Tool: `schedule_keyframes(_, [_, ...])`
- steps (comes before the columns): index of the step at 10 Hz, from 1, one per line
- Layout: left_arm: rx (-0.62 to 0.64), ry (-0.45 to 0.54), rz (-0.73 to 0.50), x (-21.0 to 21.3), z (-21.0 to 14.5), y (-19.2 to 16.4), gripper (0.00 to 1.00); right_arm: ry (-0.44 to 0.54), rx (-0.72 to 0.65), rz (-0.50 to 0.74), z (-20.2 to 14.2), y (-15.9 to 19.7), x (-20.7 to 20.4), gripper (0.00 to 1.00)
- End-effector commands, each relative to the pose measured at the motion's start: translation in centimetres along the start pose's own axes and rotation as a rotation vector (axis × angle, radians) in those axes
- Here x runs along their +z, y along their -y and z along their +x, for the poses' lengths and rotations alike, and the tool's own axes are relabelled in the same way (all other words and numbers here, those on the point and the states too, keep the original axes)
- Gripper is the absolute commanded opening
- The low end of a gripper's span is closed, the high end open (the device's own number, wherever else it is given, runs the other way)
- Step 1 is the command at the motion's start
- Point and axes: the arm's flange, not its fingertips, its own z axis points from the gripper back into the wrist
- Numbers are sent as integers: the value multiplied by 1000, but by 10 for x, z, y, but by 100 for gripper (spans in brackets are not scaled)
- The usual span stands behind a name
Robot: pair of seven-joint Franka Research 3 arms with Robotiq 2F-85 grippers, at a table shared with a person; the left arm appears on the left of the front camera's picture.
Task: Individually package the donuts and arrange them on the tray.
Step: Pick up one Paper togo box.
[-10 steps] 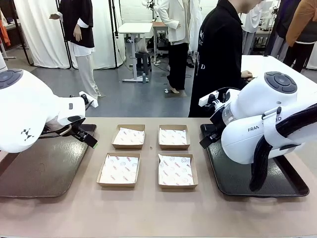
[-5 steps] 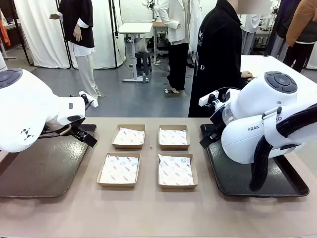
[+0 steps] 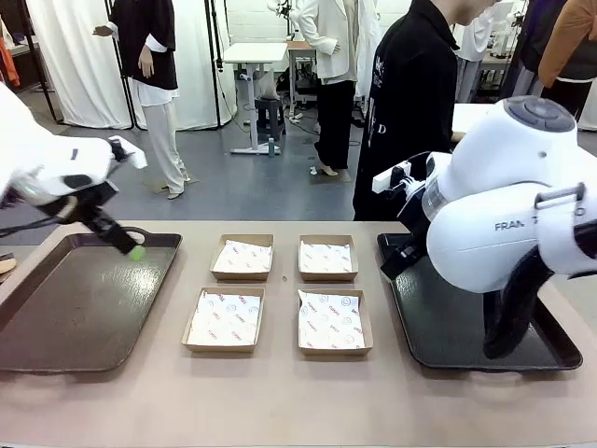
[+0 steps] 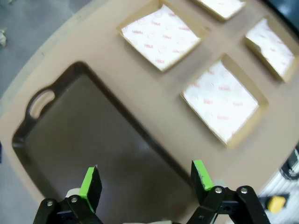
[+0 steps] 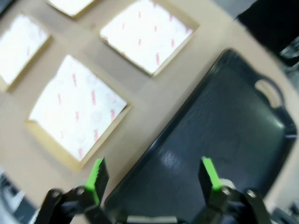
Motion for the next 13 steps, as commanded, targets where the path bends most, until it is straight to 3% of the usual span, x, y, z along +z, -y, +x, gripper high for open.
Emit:
schedule_keyframes(1, [-44,-69,-44,17,-139,40,100,-83,-2,-8,-156,-62,27,100])
schedule_keyframes(4, [-25,-136,-83,21,-177,39,100,-59,-64,-41,-197,-82,35,100])
schedule_keyframes(5, [-46,-115,-66,16,-177,39,100,-60,-99,-160,-192,-74,33,100])
schedule_keyframes(6, [-8,-136,-104,67,-62,-18,100,-104,-23,-14,-15,-40,64,100])
schedule_keyframes(9, [-13,-143,-103,74,-70,-21,100,-93,-50,-48,-17,-44,79,100])
schedule_keyframes(10, [108,-83,-343,73,-67,-41,100,31,-158,229,-26,-16,75,100])
schedule_keyframes(12, [372,49,-655,74,-69,-86,100,301,-404,721,-64,40,69,100])
schedule_keyframes(13, [460,96,-798,73,-74,-104,100,391,-479,877,-83,60,63,100])
